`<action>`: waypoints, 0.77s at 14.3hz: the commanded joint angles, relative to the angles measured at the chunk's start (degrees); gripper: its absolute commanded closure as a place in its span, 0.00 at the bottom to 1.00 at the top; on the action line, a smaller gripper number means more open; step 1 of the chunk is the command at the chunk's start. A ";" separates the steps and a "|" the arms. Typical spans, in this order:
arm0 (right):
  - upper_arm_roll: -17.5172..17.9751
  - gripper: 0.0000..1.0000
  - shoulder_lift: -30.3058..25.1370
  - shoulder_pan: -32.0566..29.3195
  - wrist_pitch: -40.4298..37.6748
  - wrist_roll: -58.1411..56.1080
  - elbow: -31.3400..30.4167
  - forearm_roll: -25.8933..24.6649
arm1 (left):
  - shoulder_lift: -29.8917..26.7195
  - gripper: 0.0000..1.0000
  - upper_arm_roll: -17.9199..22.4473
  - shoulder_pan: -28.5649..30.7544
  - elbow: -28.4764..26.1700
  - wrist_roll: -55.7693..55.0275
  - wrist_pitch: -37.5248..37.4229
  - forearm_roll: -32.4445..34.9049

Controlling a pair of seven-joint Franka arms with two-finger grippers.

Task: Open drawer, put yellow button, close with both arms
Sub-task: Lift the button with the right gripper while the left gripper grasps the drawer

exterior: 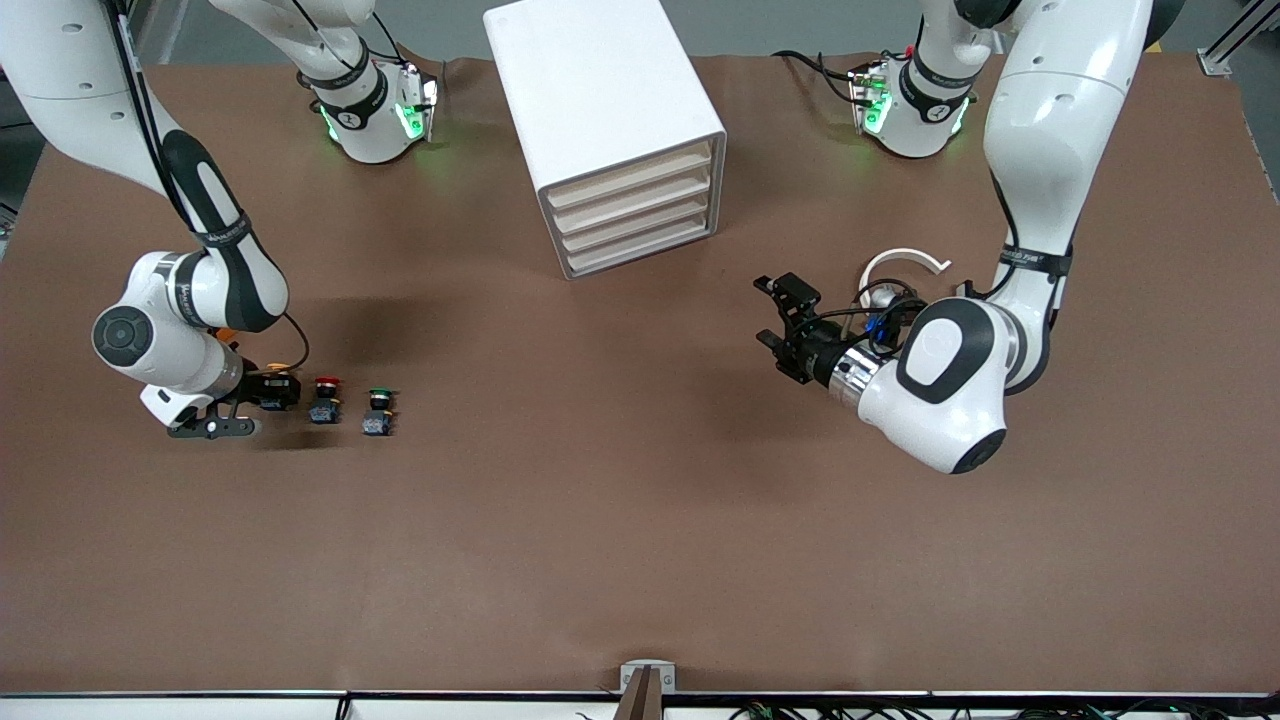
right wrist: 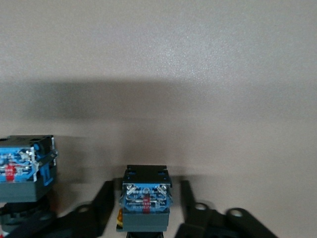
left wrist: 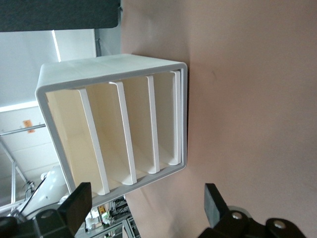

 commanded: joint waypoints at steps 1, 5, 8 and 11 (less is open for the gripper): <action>1.02 0.85 -0.36 -0.71 -0.20 0.16 0.37 0.74 | 1.95 0.00 0.20 0.52 1.40 -3.38 -1.05 -3.05; 1.19 0.86 -4.91 1.40 -8.51 0.50 2.04 0.83 | 2.56 0.00 0.11 -0.27 1.40 -7.50 -1.05 -5.06; 1.28 0.85 -10.27 5.52 -25.55 6.28 7.65 1.09 | 3.09 0.00 0.02 -0.44 1.31 -7.78 -1.05 -7.26; 1.28 0.85 -15.46 11.40 -36.56 16.03 10.30 1.09 | 3.36 0.00 -0.06 -1.94 1.22 -8.31 -1.05 -7.62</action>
